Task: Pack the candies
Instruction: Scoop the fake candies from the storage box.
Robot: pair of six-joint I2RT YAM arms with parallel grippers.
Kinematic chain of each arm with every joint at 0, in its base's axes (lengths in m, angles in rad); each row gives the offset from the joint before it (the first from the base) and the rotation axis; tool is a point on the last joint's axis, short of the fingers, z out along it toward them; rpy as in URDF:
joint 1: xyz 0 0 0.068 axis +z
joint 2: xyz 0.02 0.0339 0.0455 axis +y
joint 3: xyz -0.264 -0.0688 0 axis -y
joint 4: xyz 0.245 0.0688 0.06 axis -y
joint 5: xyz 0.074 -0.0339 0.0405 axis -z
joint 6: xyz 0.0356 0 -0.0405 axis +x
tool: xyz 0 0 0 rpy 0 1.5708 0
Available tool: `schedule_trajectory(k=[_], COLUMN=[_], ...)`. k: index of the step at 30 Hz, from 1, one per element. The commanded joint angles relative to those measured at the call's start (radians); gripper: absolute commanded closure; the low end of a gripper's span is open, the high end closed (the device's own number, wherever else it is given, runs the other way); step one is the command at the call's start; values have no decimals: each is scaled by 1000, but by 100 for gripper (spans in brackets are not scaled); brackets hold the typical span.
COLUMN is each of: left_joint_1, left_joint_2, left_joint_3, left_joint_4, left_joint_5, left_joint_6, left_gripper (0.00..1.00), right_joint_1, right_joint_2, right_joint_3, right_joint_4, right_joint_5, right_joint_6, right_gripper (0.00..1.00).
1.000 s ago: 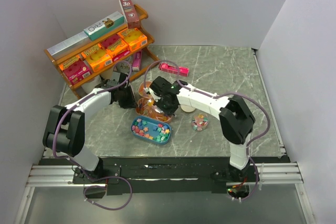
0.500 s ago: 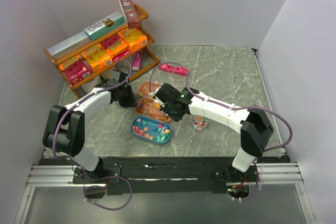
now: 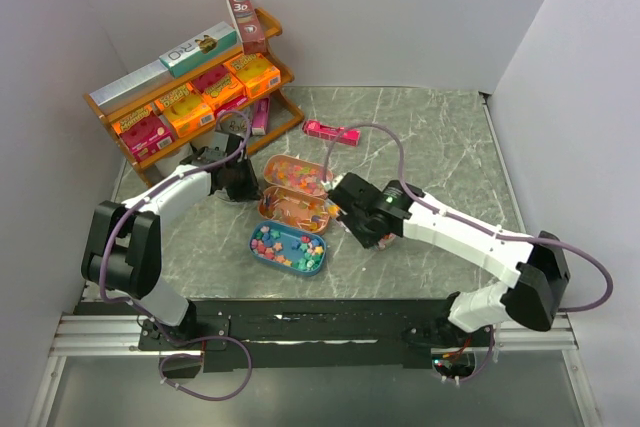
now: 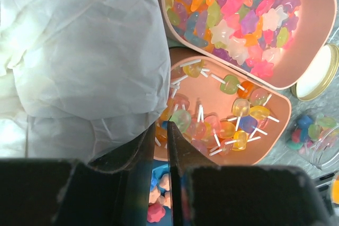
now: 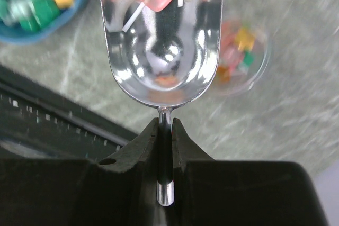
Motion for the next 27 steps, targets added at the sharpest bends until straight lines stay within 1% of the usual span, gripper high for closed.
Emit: schedule_trajectory(k=[1,5,7,11,14,21,27], left_joint_1=[2,2,2,2,2,2,2], left_joint_2=[4,21,28,35,36,35,38], left_joint_3=[33,35,36,41,38,26,18], left_joint_4=[9,11,9,11,14,24,38], left_joint_5=[14,32,37,43,44,46,63], left_joint_6=[0,5,8,11,11,3,-3], left_gripper=[78,78,78,78,78,78,78], right_joint_1=[5,-4,-7,-35,-64,-191,-234], right_joint_2=[-101,-136,-148,-158,-167,-172,-139], right_joint_3=[-39,-56,-65,-105,-128,-114,-113], right_joint_4=[-130,-235,-270,-293,-290,-315,-315], right_joint_5=[-49,-68,-82,-108,-151,-214,-269], right_joint_6=[122,216,234,273,285,276,250], right_gripper=[100,100,100,100,100,100,100])
